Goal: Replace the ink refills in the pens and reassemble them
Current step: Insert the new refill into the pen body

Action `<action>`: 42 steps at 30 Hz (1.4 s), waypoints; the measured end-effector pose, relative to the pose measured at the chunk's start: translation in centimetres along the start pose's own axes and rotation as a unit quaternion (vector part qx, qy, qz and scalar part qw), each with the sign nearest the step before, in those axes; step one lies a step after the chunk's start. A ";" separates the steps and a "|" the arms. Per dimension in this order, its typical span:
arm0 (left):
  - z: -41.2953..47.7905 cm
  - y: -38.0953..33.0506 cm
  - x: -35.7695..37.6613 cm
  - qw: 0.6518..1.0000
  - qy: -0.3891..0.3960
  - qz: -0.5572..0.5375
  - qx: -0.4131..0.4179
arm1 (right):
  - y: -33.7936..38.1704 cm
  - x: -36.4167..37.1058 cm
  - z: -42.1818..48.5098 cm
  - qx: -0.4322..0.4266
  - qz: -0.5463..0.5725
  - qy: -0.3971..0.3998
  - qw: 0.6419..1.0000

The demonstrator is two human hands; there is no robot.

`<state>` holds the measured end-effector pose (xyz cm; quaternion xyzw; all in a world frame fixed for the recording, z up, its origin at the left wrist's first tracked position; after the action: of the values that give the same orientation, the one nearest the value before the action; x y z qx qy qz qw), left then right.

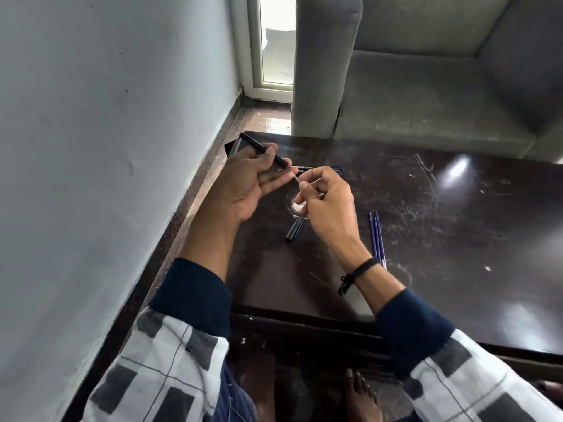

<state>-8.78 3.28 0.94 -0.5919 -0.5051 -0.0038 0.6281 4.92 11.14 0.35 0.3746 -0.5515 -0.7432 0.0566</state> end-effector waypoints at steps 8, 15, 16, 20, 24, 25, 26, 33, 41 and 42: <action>-0.4 0.4 0.8 0.998 0.004 0.066 0.010 | 0.0 -0.1 0.0 0.000 -0.037 0.011 0.999; -0.2 0.0 -0.2 0.997 -0.031 0.072 0.012 | -0.3 -0.4 0.2 0.012 -0.061 -0.020 0.998; -0.2 0.1 -0.1 0.997 -0.029 0.077 0.008 | -0.4 -0.4 0.3 0.013 -0.059 -0.019 0.998; -0.4 0.4 0.3 0.994 -0.007 0.112 -0.002 | -0.4 -0.2 0.3 0.008 -0.058 -0.004 0.998; -0.5 0.7 0.5 0.991 0.009 0.136 -0.014 | -0.4 -0.2 0.3 0.012 -0.049 -0.004 0.999; -0.6 0.8 0.6 0.990 0.012 0.140 -0.018 | -0.4 -0.3 0.2 0.015 -0.043 -0.002 0.999; -0.6 0.9 0.6 0.989 0.014 0.145 -0.019 | -0.3 -0.3 0.2 0.016 -0.037 0.000 0.999; -0.2 -0.3 0.0 0.993 -0.048 0.098 0.032 | -0.4 -0.5 0.6 0.024 -0.024 0.015 0.999; 0.1 -0.9 -1.2 0.995 -0.081 0.047 0.046 | -0.9 -0.7 1.0 0.022 -0.057 -0.004 0.998; 0.0 -0.4 -0.8 0.996 -0.067 0.059 0.032 | -0.8 -0.6 0.9 0.020 -0.057 -0.004 0.998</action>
<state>-9.45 2.69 0.74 -0.5992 -0.5100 0.0886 0.6107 5.03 12.49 0.03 0.4033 -0.5445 -0.7354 0.0047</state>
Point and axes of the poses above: each hand's wrist, its own z-axis towards the middle knuckle, its own x-axis out of the palm, y = z × x, the point moved 6 cm from there along z, towards the middle knuckle, and after that the axes turned 14 degrees about -z, right-handed, at the moved point
